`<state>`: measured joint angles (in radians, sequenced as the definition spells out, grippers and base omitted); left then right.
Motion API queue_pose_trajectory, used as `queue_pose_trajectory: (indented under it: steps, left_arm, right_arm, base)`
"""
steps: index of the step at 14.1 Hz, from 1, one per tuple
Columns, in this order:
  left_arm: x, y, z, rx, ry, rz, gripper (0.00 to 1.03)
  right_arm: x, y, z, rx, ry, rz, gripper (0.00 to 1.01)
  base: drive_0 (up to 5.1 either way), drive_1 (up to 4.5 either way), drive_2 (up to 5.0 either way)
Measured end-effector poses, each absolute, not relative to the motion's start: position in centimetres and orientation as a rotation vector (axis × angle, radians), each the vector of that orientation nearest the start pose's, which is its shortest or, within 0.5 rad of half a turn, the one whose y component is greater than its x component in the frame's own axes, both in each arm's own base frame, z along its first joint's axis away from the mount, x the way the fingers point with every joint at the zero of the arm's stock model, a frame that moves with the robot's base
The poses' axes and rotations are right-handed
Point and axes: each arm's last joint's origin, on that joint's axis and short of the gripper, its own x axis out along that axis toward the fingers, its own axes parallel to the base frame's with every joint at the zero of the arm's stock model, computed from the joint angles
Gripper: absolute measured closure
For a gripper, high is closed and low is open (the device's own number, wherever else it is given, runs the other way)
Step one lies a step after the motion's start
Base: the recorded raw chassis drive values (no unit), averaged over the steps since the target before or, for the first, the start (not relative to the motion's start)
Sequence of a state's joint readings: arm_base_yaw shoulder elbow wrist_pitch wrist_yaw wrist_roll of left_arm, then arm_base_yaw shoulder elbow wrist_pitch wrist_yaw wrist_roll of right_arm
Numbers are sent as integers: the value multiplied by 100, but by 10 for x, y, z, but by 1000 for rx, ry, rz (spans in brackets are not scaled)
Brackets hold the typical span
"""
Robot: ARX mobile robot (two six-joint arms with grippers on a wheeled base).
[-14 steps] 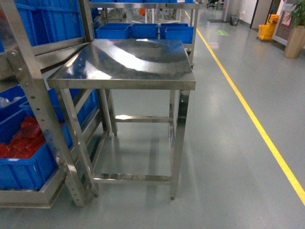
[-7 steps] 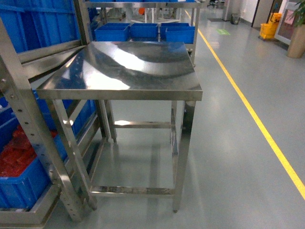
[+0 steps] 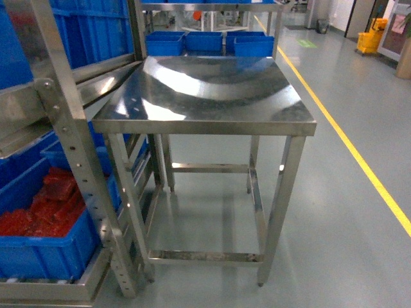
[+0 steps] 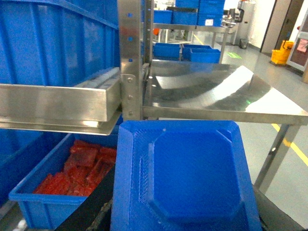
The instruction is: Sort blue parts and orange caps into right shelf containers
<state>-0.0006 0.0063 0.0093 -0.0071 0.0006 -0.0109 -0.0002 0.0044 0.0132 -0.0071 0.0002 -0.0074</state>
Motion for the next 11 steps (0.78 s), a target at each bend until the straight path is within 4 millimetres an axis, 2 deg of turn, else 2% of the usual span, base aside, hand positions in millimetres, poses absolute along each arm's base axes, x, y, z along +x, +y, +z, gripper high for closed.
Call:
queue_pose_trajectory:
  steps: [11]
  left_arm:
    - [98,0,166,-11,0,1,59]
  right_arm:
    - [97,0,168,-7,-9,0,57]
  base:
    - [-497,243,243]
